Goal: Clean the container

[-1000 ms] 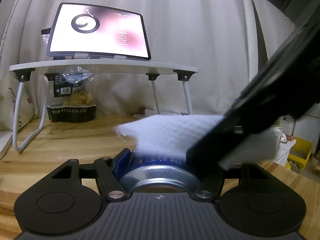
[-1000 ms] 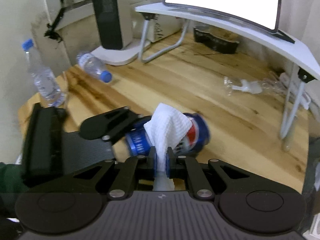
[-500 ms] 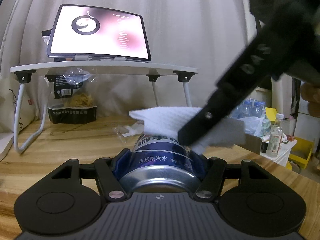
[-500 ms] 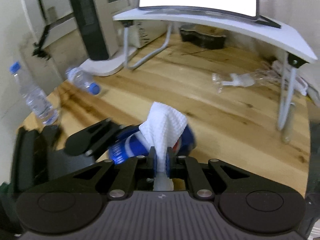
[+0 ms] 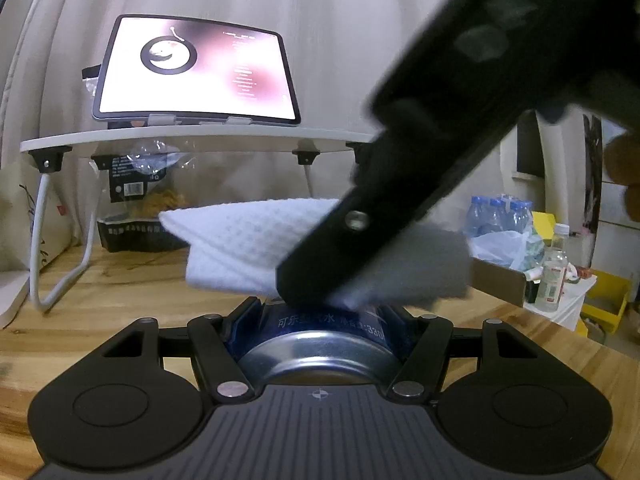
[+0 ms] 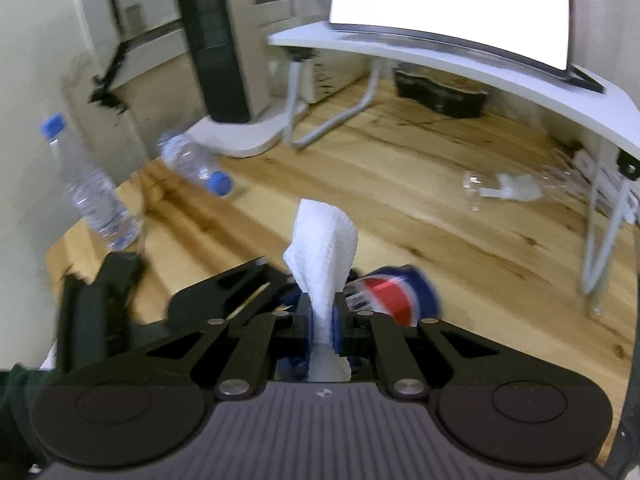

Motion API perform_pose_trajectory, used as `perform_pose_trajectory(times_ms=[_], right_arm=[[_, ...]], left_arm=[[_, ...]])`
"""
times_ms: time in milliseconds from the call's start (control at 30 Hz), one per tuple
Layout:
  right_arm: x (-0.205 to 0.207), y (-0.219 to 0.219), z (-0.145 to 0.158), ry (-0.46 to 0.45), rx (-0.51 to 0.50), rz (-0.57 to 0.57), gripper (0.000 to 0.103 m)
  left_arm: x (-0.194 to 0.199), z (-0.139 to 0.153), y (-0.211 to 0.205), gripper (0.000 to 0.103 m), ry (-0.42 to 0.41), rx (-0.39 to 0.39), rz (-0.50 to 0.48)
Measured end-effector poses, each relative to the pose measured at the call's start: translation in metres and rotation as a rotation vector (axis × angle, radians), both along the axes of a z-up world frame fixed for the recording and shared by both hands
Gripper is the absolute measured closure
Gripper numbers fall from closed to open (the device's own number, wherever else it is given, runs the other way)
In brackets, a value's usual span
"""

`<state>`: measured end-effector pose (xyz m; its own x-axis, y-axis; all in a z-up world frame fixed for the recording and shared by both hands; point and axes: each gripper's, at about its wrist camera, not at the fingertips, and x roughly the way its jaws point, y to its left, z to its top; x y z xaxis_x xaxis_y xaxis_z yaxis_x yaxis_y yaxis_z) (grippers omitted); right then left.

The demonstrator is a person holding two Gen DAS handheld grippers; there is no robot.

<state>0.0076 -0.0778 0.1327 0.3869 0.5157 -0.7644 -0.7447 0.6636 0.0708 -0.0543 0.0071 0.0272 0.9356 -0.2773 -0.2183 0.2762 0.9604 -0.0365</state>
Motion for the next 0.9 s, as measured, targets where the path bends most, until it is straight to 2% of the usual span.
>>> perform_pose_trajectory(times_ms=[167, 333, 500, 667, 900], right_arm=[[-0.018, -0.004, 0.000, -0.013, -0.026, 0.023, 0.090], [0.000, -0.018, -0.005, -0.039, -0.058, -0.073, 0.090], [0.020, -0.010, -0.003, -0.121, -0.107, -0.147, 0.090], [0.025, 0.009, 0.001, -0.122, -0.093, -0.110, 0.090], [-0.016, 0.019, 0.002, -0.127, -0.073, 0.004, 0.090]], left_arm=[[0.001, 0.000, 0.003, 0.036, 0.004, -0.017, 0.007], [0.000, 0.000, 0.002, 0.036, -0.008, -0.018, 0.004], [-0.002, 0.000, 0.003, 0.036, -0.019, -0.027, -0.012], [-0.004, 0.000, 0.003, 0.036, -0.035, -0.029, -0.021], [-0.003, 0.000, 0.008, 0.036, -0.046, -0.057, 0.001]])
